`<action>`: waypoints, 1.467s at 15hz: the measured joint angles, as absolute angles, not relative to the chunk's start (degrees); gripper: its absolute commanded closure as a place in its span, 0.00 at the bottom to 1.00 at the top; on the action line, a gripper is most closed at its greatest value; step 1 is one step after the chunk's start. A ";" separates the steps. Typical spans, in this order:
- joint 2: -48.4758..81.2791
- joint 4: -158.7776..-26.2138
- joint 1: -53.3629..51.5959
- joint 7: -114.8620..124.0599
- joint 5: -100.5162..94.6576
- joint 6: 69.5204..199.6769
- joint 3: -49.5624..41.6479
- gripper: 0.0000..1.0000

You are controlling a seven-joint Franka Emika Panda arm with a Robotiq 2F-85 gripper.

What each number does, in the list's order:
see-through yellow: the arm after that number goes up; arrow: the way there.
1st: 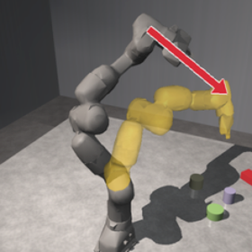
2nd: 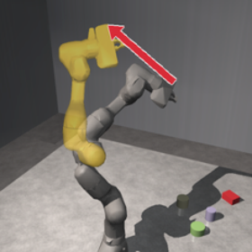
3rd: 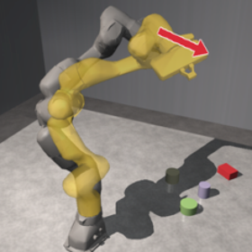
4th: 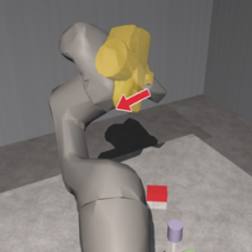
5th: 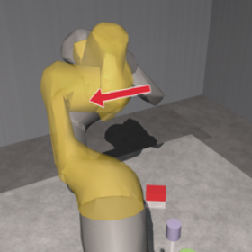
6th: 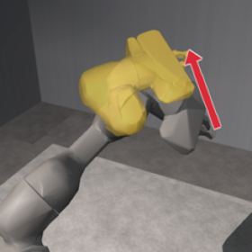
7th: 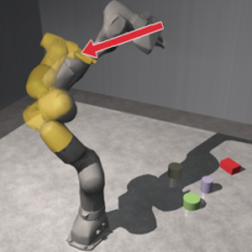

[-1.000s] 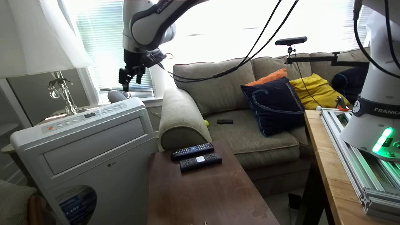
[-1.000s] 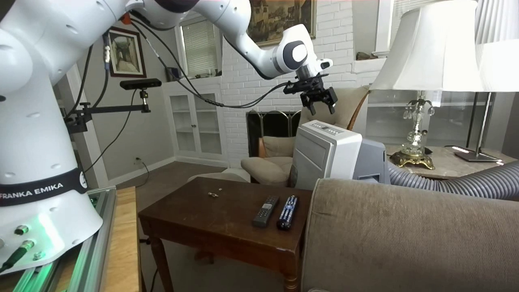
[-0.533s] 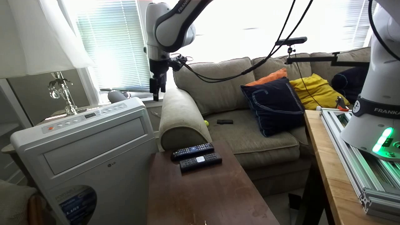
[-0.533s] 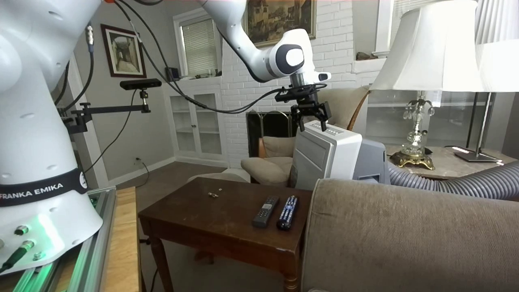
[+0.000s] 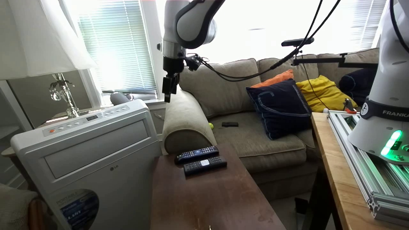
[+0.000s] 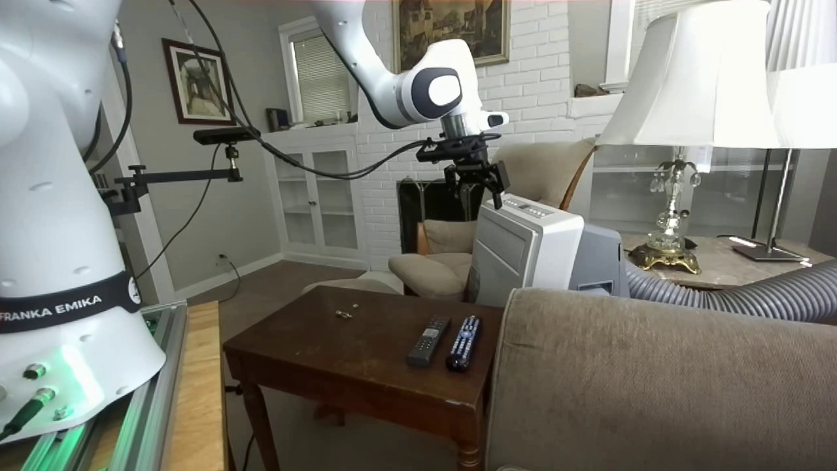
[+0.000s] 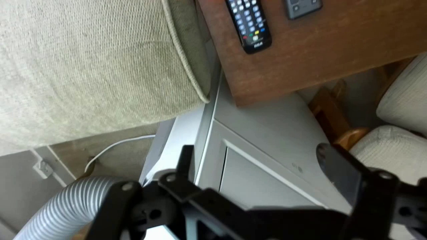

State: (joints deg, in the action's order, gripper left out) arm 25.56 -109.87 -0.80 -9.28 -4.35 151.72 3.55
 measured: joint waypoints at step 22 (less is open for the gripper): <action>23.34 -128.51 2.47 -22.54 -8.51 152.12 1.62 0.00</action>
